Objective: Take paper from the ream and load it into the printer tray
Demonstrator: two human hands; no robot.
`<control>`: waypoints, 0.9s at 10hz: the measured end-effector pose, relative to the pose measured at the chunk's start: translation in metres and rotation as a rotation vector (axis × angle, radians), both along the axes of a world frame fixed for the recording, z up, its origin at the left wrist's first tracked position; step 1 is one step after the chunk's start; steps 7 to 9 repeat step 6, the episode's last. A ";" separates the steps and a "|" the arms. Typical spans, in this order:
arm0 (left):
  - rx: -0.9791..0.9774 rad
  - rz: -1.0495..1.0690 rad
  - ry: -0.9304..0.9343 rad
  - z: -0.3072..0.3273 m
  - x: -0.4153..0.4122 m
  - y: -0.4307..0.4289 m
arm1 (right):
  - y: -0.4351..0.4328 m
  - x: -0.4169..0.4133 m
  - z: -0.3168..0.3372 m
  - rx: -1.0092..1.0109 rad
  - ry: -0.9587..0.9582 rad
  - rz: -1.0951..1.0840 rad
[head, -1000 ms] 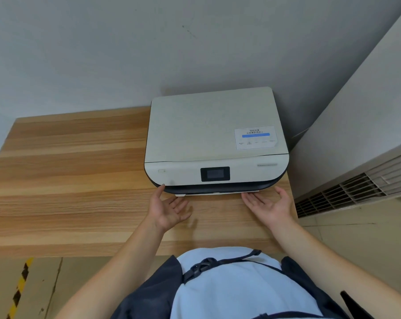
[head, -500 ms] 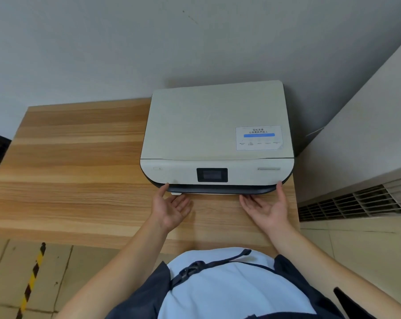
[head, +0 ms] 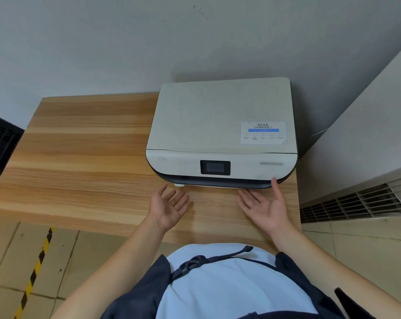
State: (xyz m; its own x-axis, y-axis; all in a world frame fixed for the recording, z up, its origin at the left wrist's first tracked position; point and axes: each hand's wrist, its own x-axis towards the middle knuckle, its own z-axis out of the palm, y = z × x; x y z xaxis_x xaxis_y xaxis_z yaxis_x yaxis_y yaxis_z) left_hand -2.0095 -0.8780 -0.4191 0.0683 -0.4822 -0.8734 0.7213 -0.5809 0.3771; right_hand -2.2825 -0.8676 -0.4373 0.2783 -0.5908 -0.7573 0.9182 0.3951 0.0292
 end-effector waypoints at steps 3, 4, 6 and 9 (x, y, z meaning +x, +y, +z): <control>-0.005 0.043 -0.016 0.006 0.018 0.032 | -0.014 0.032 0.018 -0.023 -0.029 0.070; -0.017 0.060 -0.024 0.008 0.025 0.042 | -0.009 0.035 0.017 -0.035 0.013 0.085; -0.042 0.017 -0.008 0.012 0.032 0.062 | 0.011 0.053 0.027 -0.022 0.121 0.210; -0.042 0.017 -0.008 0.012 0.032 0.062 | 0.011 0.053 0.027 -0.022 0.121 0.210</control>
